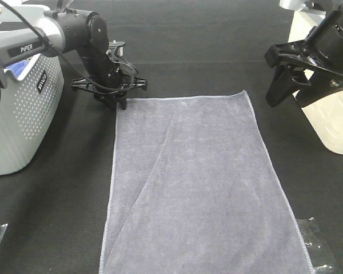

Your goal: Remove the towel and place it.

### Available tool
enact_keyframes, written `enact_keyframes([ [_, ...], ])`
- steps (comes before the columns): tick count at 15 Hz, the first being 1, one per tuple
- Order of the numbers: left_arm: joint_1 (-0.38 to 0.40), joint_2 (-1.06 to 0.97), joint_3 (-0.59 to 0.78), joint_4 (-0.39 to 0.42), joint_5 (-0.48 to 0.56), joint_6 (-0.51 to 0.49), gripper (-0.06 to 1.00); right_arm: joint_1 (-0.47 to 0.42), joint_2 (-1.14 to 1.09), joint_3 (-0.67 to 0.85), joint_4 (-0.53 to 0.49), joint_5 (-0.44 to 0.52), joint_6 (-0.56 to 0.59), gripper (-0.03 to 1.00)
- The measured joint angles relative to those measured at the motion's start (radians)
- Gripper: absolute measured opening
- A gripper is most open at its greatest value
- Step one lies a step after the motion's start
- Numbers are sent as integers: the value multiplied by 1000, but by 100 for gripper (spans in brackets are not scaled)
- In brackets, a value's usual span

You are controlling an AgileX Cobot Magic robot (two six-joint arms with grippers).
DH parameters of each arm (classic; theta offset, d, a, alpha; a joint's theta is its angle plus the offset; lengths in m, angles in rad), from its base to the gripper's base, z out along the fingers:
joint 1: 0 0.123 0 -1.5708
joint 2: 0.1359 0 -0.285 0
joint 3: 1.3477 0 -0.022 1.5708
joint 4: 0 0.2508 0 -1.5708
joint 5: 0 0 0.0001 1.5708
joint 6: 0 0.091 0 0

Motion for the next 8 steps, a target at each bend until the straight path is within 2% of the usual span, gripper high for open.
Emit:
enact_keyframes([
  [2,0,0,0,-6,-4,10,6,0,0,0,0,0,0,55],
  [3,0,0,0,-6,-4,10,6,0,0,0,0,0,0,55],
  [4,0,0,0,-12,-8,29,1,0,0,0,0,0,0,55],
  [8,-1,-16,0,9,-25,57,0,0,0,0,1,-26,0,55],
])
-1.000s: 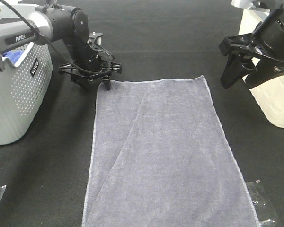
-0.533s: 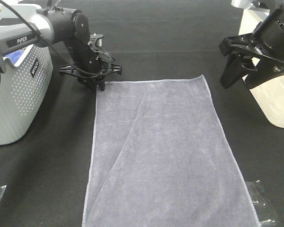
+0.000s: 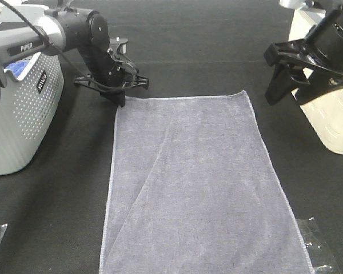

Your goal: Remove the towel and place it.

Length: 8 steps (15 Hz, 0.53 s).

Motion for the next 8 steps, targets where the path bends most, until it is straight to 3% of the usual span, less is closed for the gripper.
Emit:
enact_keyframes([
  [4,-2,-31,0,52,0,0,0,0,17,-14,96,-165,-105,55],
  [8,-2,-58,0,119,7,-1,0,0,194,-174,160,-192,-190,55],
])
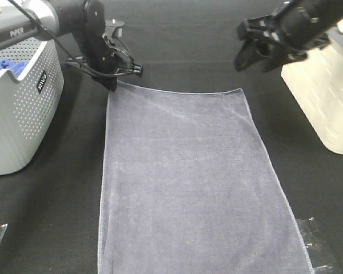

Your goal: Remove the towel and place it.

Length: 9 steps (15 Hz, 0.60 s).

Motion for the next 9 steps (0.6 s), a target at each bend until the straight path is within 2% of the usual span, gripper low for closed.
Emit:
enact_keyframes([
  [5,0,-8,0,13,1,0,0,0,275,-245,-5,-10,-53,57],
  [8,0,-8,0,12,1,0,0,0,383,-286,-102,-83,-48,58],
  [9,0,-8,0,12,1,0,0,0,383,-286,-102,-83,-48,58],
])
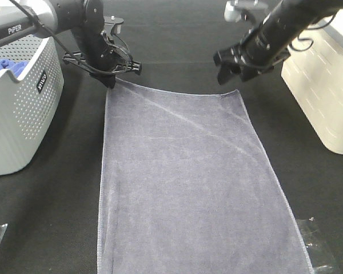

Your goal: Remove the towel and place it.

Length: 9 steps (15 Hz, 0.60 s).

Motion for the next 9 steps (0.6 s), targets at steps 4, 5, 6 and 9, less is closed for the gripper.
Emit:
enact_keyframes([
  [4,0,0,0,-8,0,0,0,0,81,-2,-90,-63,27,57],
  [5,0,0,0,-11,0,0,0,0,103,-2,-92,-87,29,57],
  [6,0,0,0,-15,0,0,0,0,115,-2,-93,-106,30,57],
  [9,0,0,0,-17,-1,0,0,0,151,-2,-93,-137,30,50],
])
